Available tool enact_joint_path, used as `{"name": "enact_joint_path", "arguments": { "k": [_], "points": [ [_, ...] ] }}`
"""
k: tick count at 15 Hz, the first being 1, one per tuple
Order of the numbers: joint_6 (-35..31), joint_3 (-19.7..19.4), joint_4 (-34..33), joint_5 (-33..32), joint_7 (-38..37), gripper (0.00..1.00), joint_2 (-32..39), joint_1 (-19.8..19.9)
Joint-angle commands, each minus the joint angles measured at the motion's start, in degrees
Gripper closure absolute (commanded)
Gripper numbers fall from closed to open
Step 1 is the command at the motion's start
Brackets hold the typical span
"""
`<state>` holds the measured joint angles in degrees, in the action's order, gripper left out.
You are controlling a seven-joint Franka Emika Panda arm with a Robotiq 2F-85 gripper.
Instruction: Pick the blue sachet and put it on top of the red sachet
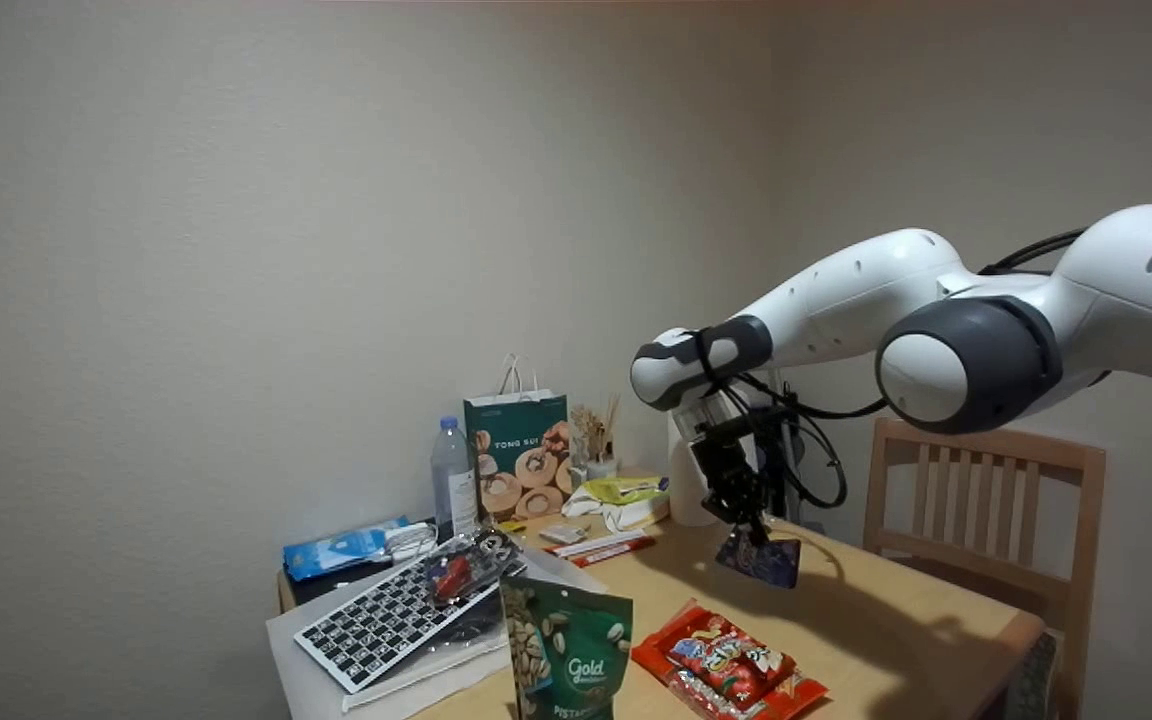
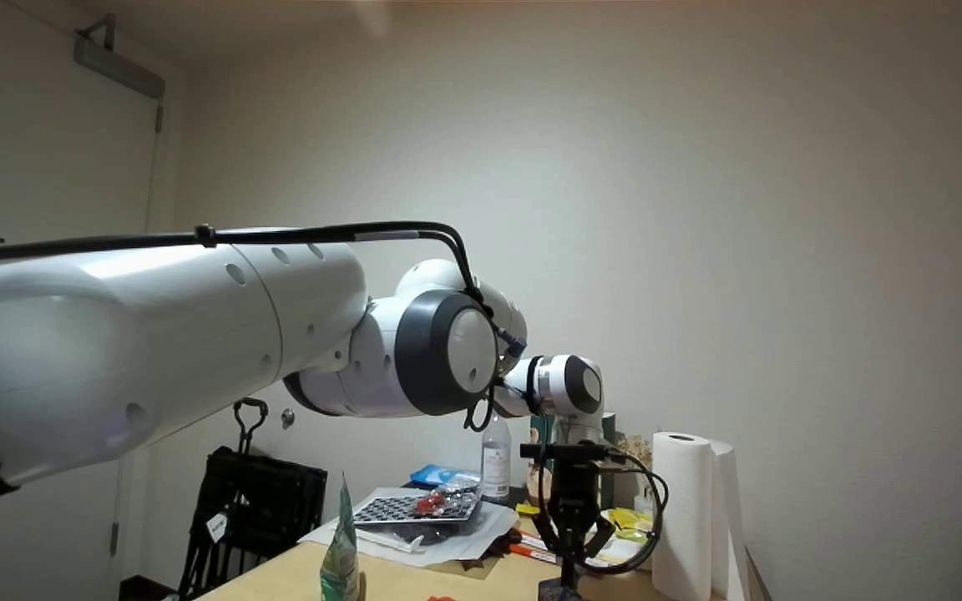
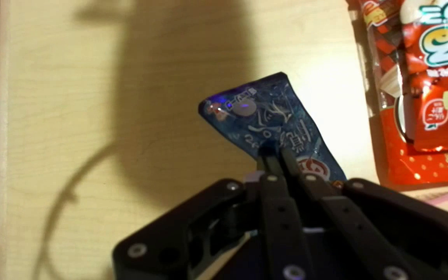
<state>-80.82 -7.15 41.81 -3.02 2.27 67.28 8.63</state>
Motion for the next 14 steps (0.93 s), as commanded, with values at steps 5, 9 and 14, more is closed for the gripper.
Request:
{"name": "enact_joint_path", "arguments": {
  "k": [5,9,14],
  "points": [
    [-0.32,0.25,1.33,0.26,-1.78,0.97,-0.78,-0.47],
    [0.17,3.23,4.22,1.47,-2.63,0.96,-1.25,-2.37],
    [-0.17,4.79,9.26,1.38,-4.04,0.96,-2.55,-4.50]
  ]
}}
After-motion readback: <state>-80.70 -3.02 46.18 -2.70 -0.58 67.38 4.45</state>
